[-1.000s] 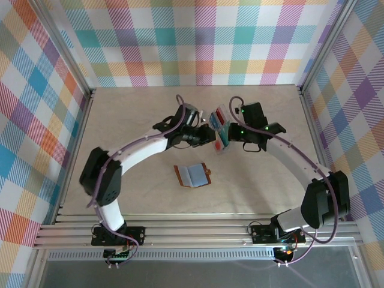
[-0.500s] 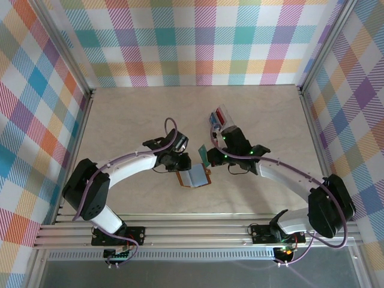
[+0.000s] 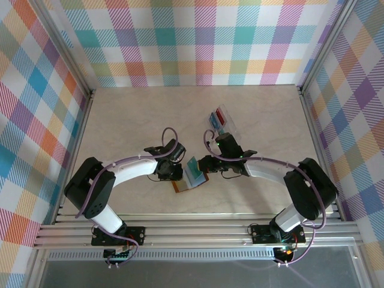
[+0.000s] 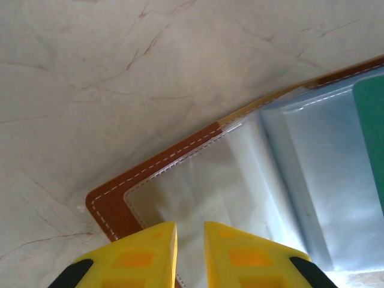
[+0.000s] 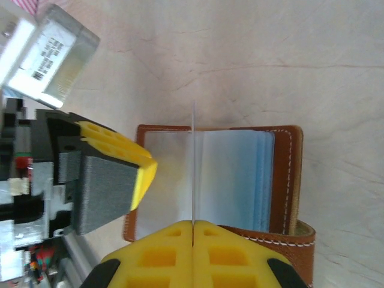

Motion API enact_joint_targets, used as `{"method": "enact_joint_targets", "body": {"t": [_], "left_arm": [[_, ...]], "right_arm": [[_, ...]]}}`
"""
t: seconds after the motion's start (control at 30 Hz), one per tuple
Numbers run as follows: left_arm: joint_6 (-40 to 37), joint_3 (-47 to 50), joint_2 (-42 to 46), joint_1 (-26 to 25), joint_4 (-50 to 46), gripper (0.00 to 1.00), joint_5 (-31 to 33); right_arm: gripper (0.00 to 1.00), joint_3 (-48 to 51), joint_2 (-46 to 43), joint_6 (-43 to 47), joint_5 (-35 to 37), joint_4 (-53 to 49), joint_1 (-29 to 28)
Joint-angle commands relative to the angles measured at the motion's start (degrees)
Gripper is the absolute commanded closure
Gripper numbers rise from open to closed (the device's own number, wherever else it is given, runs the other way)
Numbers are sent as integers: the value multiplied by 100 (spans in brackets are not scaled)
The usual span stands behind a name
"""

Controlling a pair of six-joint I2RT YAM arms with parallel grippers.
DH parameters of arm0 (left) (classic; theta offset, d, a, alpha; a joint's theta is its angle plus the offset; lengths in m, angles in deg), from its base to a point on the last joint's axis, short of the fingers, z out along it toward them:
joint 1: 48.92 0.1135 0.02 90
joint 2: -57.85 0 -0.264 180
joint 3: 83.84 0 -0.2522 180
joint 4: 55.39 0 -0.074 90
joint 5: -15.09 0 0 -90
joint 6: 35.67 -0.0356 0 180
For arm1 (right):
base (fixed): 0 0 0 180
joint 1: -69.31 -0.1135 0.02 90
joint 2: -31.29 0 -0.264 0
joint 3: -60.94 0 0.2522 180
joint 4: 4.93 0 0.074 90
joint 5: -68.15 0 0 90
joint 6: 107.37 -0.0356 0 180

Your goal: Put the credit cards into the card holder

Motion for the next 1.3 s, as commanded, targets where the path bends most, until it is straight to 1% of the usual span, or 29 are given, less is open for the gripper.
{"method": "enact_joint_targets", "body": {"t": [0.0, 0.27, 0.47, 0.67, 1.1, 1.27], "left_arm": [[-109, 112, 40, -55, -166, 80, 182], [-99, 287, -28, -57, -92, 81, 213], [-95, 328, -117, -59, -11, 81, 167], [-108, 343, -157, -60, 35, 81, 151], [-99, 406, -152, -58, 88, 81, 114], [-97, 423, -153, -58, 113, 81, 89]], "right_arm": [[100, 65, 192, -296, -609, 456, -39], [100, 150, 559, -516, -738, 466, -48], [100, 359, 512, -553, -644, 372, -57], [100, 451, 621, -588, -800, 454, -98], [100, 89, 1182, -656, -1262, 794, -101], [100, -59, 1338, -694, -1322, 823, -101]]}}
